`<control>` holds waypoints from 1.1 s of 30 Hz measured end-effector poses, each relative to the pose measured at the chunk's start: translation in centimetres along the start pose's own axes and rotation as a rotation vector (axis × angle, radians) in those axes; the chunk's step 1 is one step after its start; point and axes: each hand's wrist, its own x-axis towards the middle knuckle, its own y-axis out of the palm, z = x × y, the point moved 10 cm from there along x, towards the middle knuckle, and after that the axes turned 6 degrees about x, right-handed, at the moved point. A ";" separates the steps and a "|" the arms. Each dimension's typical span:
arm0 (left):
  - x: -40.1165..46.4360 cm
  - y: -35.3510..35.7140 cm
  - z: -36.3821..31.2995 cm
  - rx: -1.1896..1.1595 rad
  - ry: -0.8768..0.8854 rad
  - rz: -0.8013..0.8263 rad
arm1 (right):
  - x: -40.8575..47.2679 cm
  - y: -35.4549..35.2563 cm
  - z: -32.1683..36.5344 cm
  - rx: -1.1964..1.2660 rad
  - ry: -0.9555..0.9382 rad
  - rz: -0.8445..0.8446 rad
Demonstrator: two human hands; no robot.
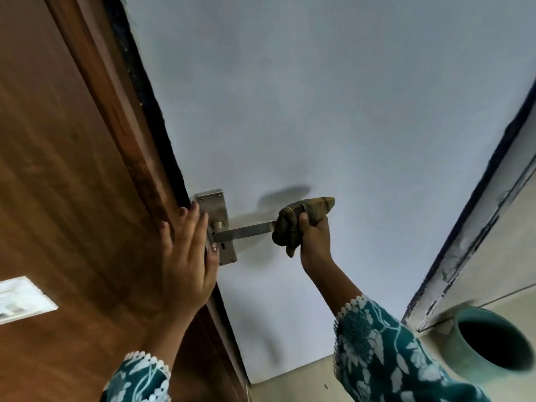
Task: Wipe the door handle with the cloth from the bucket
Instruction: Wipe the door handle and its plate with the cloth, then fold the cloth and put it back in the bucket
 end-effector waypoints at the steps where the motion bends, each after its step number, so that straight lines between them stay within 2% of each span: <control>1: 0.4 0.5 -1.4 -0.130 -0.003 0.013 | -0.3 -0.7 0.9 0.015 -0.017 0.021; 3: 1.0 2.8 -3.3 -0.426 -0.132 0.139 | -0.9 -1.7 1.8 0.084 -0.008 0.077; 6: 0.7 7.4 -7.1 -0.772 -0.345 0.468 | -1.9 -2.8 2.5 0.100 0.051 0.128; 10: 0.0 11.1 -12.8 -0.988 -0.403 0.715 | -3.0 -4.8 3.7 -0.243 0.073 0.142; 13: -0.9 12.8 -15.4 -1.170 -0.588 0.788 | -3.8 -6.4 6.1 -0.440 -0.018 0.283; 16: -1.3 13.9 -17.8 -1.386 -0.849 0.782 | -4.6 -8.6 7.9 -0.568 -0.069 0.475; 18: -1.2 14.2 -19.4 -1.410 -0.923 0.764 | -4.4 -10.7 10.1 -0.818 -0.238 0.445; 20: -0.7 14.4 -21.7 -1.432 -0.909 0.770 | -4.5 -12.3 12.6 -1.022 -0.456 0.382; 22: -0.3 14.3 -24.0 -1.448 -0.879 0.786 | -4.7 -13.2 14.2 -1.153 -0.581 0.396; 25: -0.4 14.5 -26.2 -1.420 -0.878 0.794 | -4.3 -14.9 16.2 -1.344 -0.660 0.457; 28: -0.8 14.8 -27.2 -1.285 -0.849 0.828 | -3.2 -16.6 18.9 -1.454 -0.711 0.455; 33: -0.9 15.2 -32.3 -1.013 -0.541 1.094 | -2.6 -17.3 21.9 -1.751 -0.904 0.650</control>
